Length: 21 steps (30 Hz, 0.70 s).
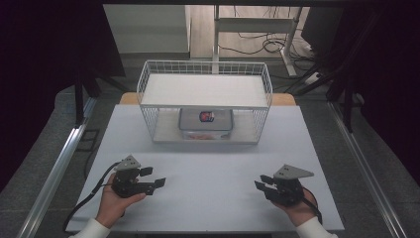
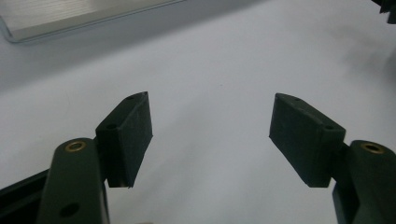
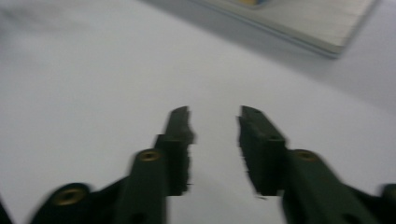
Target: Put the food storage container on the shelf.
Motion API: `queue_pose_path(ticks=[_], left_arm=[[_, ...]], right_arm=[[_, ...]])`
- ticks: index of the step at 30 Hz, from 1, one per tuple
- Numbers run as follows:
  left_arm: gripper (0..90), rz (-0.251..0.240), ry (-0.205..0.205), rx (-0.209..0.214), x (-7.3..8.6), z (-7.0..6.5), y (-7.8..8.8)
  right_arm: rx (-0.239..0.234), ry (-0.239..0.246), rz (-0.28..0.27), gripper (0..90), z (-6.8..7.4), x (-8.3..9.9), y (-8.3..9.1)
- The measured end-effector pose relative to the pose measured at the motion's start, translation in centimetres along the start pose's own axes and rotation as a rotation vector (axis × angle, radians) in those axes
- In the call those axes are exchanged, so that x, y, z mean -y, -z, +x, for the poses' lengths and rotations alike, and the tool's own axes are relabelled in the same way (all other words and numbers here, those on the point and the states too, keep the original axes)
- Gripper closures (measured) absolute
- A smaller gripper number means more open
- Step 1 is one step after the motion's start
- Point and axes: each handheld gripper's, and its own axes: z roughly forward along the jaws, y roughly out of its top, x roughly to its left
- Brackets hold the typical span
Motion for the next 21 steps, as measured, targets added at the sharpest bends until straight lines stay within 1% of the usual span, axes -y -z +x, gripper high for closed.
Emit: queue_pose_path(ticks=[1, 2, 3, 6, 9, 10, 13, 16, 19, 21], left_arm=[[29.2, 0.002, -0.004, -0.005, 0.1, -0.1, 0.0], [29.2, 0.003, -0.008, -0.009, 0.1, -0.1, 0.1], [29.1, 0.004, -0.011, -0.011, 0.2, -0.2, 0.1], [28.4, 0.002, -0.021, -0.014, 0.2, -0.3, 0.2], [28.2, -0.002, -0.03, -0.019, 0.2, -0.2, 0.2], [28.0, -0.003, -0.033, -0.02, 0.2, -0.2, 0.2], [28.0, -0.006, -0.039, -0.024, 0.2, -0.2, 0.3], [28.0, -0.01, -0.042, -0.026, 0.2, -0.1, 0.4], [28.0, -0.023, -0.02, -0.014, -0.1, 0.2, 0.3], [28.1, -0.021, -0.019, -0.016, -0.2, 0.3, 0.1]], right_arm=[[0.009, -0.011, -0.01, 48.4, -0.1, 0.3, 0.3], [0.009, -0.022, -0.014, 42.0, -0.1, 0.4, 0.6], [0.017, -0.026, -0.019, 38.1, -0.1, 0.6, 0.8], [0.022, -0.011, -0.027, 31.2, -0.4, 0.9, 1.1], [0.021, -0.038, -0.032, 30.5, -1.1, 1.1, 0.8], [0.029, -0.045, -0.034, 30.5, -1.3, 1.1, 0.7], [0.029, -0.06, -0.049, 30.1, -1.6, 1.1, 0.7], [0.037, -0.058, -0.06, 28.5, -1.7, 1.0, 0.9], [0.044, -0.051, -0.05, 26.9, -1.6, 1.2, 0.8], [0.051, -0.05, -0.053, 26.7, -1.5, 1.3, 1.0]])
